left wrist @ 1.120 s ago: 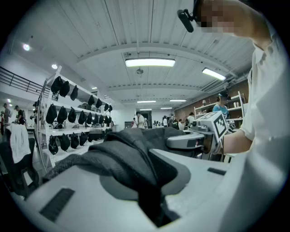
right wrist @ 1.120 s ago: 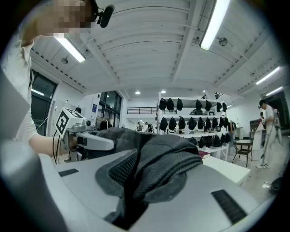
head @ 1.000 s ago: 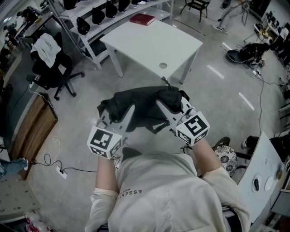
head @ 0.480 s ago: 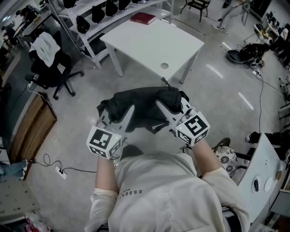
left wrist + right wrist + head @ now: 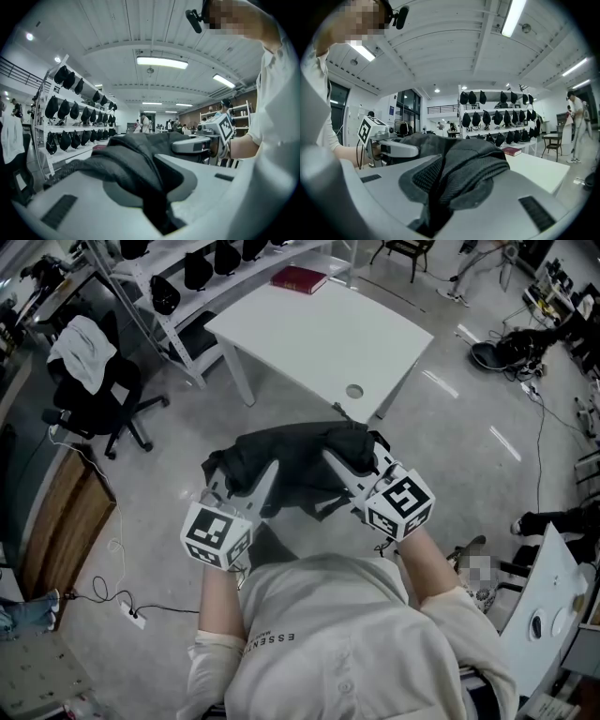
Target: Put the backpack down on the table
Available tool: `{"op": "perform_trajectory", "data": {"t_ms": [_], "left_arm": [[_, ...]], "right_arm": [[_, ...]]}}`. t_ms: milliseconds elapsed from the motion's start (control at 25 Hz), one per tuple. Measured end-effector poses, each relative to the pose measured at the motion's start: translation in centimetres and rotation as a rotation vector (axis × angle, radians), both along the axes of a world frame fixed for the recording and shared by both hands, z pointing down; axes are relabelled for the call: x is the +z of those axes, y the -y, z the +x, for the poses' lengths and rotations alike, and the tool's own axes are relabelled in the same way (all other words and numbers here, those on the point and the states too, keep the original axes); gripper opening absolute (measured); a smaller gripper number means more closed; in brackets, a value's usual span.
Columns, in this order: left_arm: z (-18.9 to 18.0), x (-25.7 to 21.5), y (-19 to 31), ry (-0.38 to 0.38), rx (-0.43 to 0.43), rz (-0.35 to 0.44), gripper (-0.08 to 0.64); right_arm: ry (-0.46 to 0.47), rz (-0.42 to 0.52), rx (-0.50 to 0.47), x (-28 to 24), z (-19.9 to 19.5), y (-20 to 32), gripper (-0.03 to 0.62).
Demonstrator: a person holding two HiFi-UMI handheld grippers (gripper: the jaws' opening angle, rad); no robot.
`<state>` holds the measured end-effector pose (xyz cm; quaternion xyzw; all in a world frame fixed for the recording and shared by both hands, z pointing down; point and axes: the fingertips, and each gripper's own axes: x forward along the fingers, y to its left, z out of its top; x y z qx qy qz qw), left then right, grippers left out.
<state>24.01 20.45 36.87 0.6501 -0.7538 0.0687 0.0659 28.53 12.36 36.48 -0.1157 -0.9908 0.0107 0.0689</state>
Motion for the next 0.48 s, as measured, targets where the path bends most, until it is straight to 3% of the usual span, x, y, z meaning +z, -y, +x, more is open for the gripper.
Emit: {"op": "perform_trajectory", "data": {"t_ms": [480], "left_arm": [[-20.2,-1.0,2.5,-0.011,0.162,-0.006,0.069]], "right_arm": [[0.001,-0.016,0.165,-1.0,-18.9,1.7,0.075]]}}
